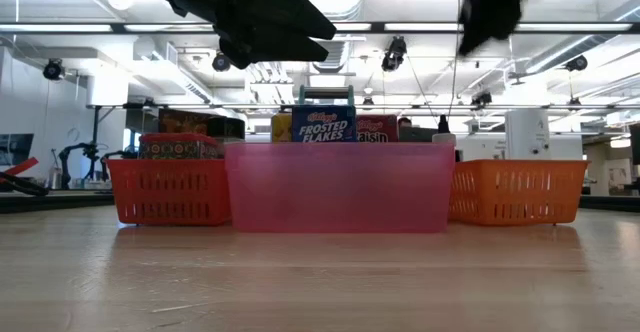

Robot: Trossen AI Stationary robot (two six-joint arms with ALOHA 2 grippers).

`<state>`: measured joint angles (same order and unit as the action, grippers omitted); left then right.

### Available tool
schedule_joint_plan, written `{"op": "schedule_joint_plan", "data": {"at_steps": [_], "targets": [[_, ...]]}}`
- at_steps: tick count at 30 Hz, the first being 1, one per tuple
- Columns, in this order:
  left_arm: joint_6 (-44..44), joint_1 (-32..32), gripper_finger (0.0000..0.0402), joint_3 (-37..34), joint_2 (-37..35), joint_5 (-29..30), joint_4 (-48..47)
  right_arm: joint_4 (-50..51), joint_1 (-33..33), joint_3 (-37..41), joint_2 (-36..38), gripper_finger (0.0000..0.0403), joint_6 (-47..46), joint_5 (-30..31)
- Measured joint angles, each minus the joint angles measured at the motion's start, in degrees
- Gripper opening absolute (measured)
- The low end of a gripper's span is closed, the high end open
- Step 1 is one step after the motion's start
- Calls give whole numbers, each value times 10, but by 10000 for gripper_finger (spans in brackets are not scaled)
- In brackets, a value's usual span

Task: Pick & Place Kitchen Items
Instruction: Put the small purple food coloring bottle into the orange bin

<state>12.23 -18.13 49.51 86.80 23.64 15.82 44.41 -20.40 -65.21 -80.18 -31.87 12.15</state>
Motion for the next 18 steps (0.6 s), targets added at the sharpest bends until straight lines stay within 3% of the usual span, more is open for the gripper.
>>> {"op": "schedule_joint_plan", "data": {"at_steps": [6,12,18], "targets": [[0,0,236,-1,0,0,-1,9,-112,-100,-25,113,8,6],[2,0,236,-1,0,0,-1,93,-215,-198,-80,114,-128,27],[10,0,236,-1,0,0,0,215,-267,-303,-181,129,-239,27]]}}
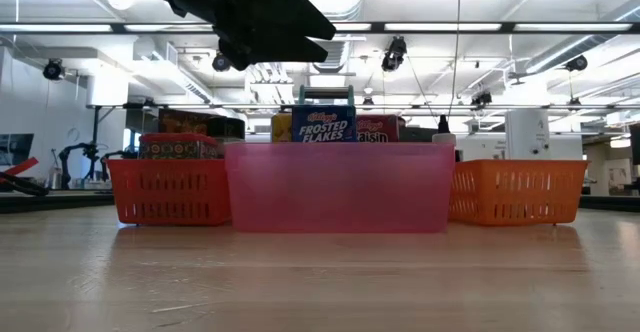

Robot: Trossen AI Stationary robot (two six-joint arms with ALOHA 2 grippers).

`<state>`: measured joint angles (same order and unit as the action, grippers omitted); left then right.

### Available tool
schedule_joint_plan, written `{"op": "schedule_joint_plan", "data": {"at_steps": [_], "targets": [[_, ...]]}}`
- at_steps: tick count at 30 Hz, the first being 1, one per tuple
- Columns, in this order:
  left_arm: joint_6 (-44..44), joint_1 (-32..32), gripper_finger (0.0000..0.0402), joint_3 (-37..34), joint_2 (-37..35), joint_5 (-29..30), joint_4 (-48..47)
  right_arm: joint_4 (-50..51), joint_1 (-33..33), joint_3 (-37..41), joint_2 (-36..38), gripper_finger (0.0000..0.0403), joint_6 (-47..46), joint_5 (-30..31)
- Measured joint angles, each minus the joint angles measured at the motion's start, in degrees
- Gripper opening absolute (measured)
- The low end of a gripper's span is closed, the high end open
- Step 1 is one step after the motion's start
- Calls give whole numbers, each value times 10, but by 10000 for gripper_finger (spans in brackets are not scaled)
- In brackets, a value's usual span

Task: Pick & Place Kitchen Items
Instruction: Put the small purple food coloring bottle into the orange bin

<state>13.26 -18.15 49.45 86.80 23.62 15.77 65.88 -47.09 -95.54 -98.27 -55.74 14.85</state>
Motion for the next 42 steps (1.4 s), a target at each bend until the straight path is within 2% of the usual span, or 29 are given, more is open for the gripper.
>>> {"op": "schedule_joint_plan", "data": {"at_steps": [6,10,16,20,30,42], "targets": [[4,0,236,0,0,0,-2,92,-11,-109,-98,151,-43,-59],[4,0,236,0,0,0,-3,130,-11,-173,-149,167,-41,-72],[4,0,236,0,0,0,-6,133,-3,-243,-214,180,47,-74],[5,0,236,0,0,-1,-9,135,12,-268,-253,174,117,-74],[8,0,236,0,0,-2,-15,135,46,-237,-275,153,157,-79],[14,0,236,0,0,-2,-18,99,67,-149,-275,202,145,-114]]}}
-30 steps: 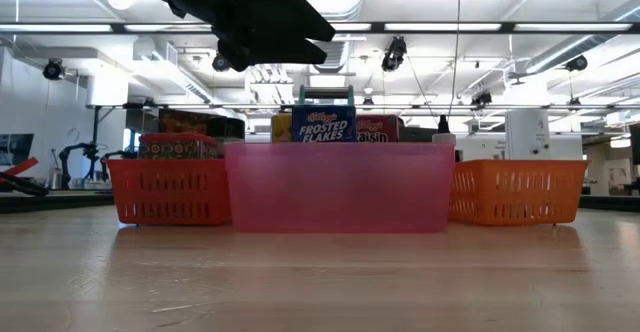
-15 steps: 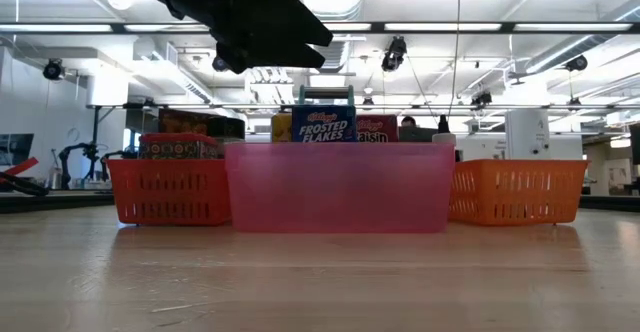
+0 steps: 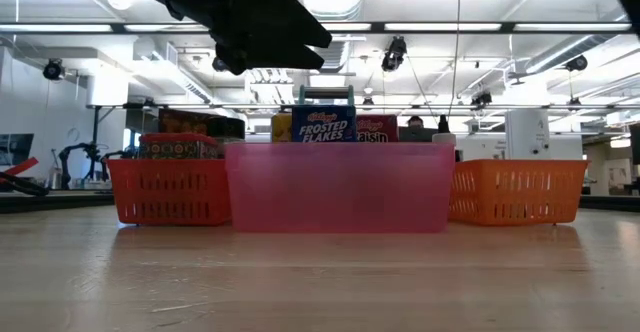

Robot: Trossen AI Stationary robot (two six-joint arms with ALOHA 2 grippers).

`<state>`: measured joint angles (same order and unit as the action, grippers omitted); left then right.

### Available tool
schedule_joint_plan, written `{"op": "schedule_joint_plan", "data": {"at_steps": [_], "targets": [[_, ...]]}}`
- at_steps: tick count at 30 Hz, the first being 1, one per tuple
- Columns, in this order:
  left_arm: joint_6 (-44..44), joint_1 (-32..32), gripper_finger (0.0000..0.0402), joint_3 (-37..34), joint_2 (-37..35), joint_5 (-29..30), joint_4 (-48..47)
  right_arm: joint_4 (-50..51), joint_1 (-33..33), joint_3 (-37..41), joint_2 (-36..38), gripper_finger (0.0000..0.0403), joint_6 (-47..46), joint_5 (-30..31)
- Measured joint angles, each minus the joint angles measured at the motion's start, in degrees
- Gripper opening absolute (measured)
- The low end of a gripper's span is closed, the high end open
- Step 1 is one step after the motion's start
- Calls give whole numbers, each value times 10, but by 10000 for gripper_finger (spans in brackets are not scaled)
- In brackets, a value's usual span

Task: Pick & Place Kitchen Items
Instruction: Put the small purple food coloring bottle into the orange bin

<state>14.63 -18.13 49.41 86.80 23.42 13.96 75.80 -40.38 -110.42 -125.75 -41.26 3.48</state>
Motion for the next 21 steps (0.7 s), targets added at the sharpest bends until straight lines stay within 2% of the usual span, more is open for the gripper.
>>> {"op": "schedule_joint_plan", "data": {"at_steps": [8,21], "targets": [[0,0,236,0,0,0,0,-47,9,58,0,216,14,-40],[0,0,236,0,0,0,0,-92,23,129,0,189,22,-71]]}}
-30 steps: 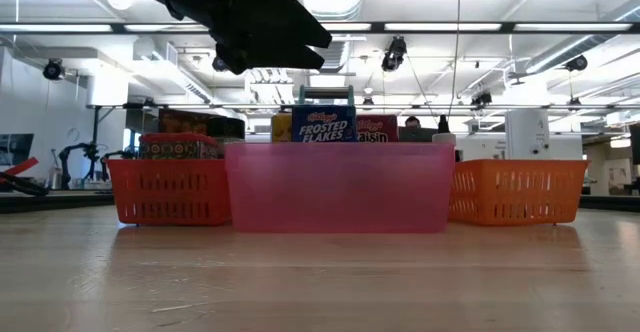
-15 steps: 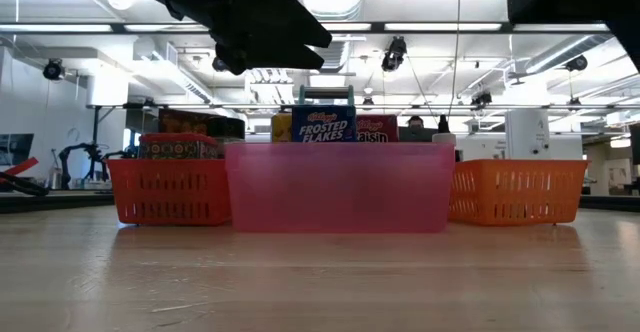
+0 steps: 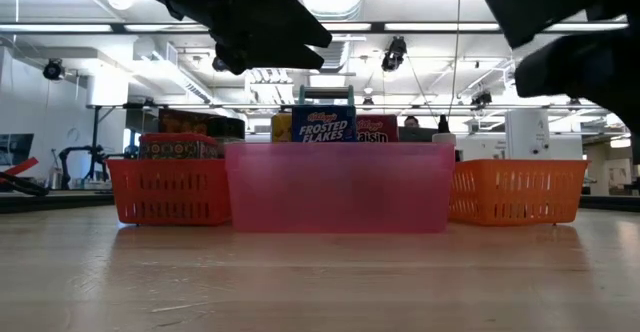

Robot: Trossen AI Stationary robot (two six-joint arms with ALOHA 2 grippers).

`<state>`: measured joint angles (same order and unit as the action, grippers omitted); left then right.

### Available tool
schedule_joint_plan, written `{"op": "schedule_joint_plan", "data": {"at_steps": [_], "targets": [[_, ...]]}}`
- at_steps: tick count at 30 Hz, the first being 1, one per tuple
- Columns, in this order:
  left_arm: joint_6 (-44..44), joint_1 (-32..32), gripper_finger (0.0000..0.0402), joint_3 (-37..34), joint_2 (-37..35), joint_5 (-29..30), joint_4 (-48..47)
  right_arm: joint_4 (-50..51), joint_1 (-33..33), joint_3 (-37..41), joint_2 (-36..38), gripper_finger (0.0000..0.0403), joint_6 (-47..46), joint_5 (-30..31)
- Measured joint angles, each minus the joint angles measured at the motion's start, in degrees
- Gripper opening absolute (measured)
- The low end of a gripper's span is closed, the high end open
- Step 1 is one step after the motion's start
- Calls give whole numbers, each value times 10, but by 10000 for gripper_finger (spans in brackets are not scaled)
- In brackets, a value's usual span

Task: Pick & Place Kitchen Items
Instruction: Put the small purple food coloring bottle into the orange bin

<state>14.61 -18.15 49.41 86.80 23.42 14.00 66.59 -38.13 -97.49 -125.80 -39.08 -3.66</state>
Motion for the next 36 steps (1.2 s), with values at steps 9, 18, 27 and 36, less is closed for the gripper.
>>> {"op": "schedule_joint_plan", "data": {"at_steps": [9,18,27,36], "targets": [[0,0,236,0,0,0,0,-25,0,19,0,173,1,-15],[0,0,236,0,0,0,0,-29,1,20,0,137,5,-13],[3,0,236,0,0,0,0,-30,2,21,0,73,16,-9],[4,0,236,0,0,0,0,-31,7,20,0,70,34,-1]]}}
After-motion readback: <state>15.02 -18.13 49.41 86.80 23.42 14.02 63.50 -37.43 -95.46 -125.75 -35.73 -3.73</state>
